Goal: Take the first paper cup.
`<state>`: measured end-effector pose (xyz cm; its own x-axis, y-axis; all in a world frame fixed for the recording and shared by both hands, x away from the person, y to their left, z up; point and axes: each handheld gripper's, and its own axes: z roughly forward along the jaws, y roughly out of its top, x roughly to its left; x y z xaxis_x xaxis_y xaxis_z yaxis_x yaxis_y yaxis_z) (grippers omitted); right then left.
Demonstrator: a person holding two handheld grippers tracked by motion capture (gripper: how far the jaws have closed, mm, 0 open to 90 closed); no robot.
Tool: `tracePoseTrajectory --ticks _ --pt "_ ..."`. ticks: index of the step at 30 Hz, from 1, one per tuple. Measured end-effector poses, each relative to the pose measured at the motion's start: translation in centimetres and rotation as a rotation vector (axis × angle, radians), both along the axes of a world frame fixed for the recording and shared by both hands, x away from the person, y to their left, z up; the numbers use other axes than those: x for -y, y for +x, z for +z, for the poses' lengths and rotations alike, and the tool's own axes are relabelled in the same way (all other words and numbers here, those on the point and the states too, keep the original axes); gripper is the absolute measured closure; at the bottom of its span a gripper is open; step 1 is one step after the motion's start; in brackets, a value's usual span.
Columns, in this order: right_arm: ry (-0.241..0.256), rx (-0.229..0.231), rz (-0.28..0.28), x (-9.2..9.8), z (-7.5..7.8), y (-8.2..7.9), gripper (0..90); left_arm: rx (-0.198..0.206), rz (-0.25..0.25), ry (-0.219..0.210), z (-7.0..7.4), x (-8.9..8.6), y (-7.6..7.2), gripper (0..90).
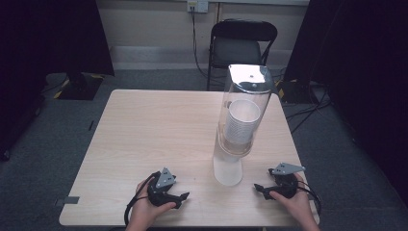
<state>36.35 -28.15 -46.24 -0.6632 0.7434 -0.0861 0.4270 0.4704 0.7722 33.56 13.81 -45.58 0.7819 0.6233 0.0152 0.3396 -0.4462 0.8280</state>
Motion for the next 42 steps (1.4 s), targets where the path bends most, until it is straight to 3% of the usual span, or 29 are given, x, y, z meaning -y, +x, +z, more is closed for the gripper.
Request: tracePoseTrajectory --ticks 7,13,15,24,32,34,38,42 --pt "0.001 0.0 0.0 0.0 0.0 0.0 11.6 0.042 -0.062 -0.059 2.5 4.2 0.8 20.9" --pt "0.002 -0.001 0.002 0.0 0.0 0.1 11.6 0.079 -0.081 -0.112 3.2 7.4 2.2 23.3" --pt "0.002 -0.001 0.002 0.0 0.0 0.1 11.6 0.072 -0.087 -0.136 3.2 8.1 2.6 23.5" --pt "0.001 -0.003 0.006 0.1 0.0 0.1 11.6 0.09 -0.08 -0.163 3.6 10.0 3.7 23.4" --pt "0.001 -0.002 0.009 0.1 0.0 0.1 11.6 0.099 -0.059 -0.225 3.5 11.1 4.4 22.4" --pt "0.0 -0.002 0.011 0.1 0.0 0.1 11.6 0.114 -0.056 -0.213 3.5 11.2 4.6 21.1" --pt "0.0 -0.002 0.012 0.2 0.0 0.1 11.6 0.149 -0.04 -0.263 3.6 11.7 4.8 21.5" --pt "0.0 -0.002 0.014 0.2 0.0 0.2 11.6 0.178 -0.054 -0.266 3.9 12.6 4.8 21.3"
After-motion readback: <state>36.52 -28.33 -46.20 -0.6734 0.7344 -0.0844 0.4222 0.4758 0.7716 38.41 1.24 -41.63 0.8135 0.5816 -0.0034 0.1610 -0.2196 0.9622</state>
